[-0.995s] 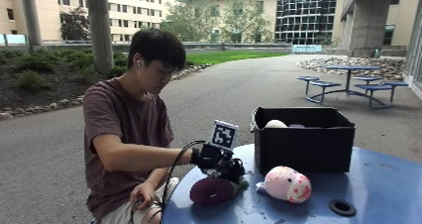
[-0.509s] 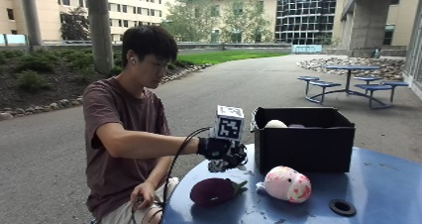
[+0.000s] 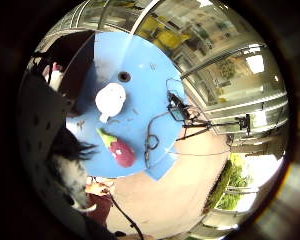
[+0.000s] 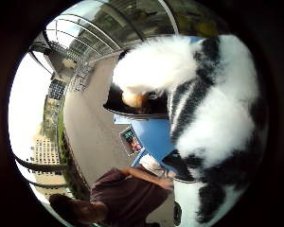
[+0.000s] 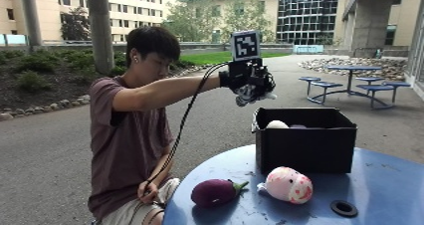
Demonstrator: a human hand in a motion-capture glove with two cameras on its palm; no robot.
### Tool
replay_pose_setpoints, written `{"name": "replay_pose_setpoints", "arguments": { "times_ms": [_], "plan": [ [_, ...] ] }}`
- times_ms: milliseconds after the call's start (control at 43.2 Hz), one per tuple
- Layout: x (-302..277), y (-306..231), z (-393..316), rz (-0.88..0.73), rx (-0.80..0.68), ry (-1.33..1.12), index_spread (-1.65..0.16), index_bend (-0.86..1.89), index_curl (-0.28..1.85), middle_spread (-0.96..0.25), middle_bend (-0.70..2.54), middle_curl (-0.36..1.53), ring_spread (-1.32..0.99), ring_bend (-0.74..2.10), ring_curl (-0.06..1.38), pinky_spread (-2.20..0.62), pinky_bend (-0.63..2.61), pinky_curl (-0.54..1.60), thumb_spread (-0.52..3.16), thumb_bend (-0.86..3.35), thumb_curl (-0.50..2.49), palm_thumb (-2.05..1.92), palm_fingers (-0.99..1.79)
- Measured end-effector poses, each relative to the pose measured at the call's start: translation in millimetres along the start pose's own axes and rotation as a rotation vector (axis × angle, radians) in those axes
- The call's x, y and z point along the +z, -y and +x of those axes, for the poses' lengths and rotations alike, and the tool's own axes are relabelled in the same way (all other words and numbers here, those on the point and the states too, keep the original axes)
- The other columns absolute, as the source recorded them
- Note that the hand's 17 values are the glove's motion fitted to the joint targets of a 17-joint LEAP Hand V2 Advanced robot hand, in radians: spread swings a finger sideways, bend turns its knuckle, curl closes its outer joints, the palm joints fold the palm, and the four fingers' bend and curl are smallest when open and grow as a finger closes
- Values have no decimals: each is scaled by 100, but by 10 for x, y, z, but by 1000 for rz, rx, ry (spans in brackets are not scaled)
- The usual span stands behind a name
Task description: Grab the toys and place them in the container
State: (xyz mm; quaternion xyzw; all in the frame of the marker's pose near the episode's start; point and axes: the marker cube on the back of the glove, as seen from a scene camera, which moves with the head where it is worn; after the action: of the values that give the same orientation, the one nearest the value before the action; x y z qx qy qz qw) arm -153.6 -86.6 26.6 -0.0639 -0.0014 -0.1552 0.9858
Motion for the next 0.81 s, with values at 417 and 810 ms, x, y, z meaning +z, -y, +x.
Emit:
{"name": "replay_pose_setpoints", "arguments": {
  "times_ms": [417, 810],
  "plan": [
    [216, 1019, -1090, -22, -87, -45, -40, 59, 10, -24, 109, 68, -33, 139, 57, -38, 111, 56, 54, 4, 104, 57, 85],
    [732, 1296, -1644, -316, -84, -206, -23, 19, 12, -9, 30, 48, -16, 84, 46, -19, 115, 55, 93, -11, 85, 19, -61]
  ]
}}
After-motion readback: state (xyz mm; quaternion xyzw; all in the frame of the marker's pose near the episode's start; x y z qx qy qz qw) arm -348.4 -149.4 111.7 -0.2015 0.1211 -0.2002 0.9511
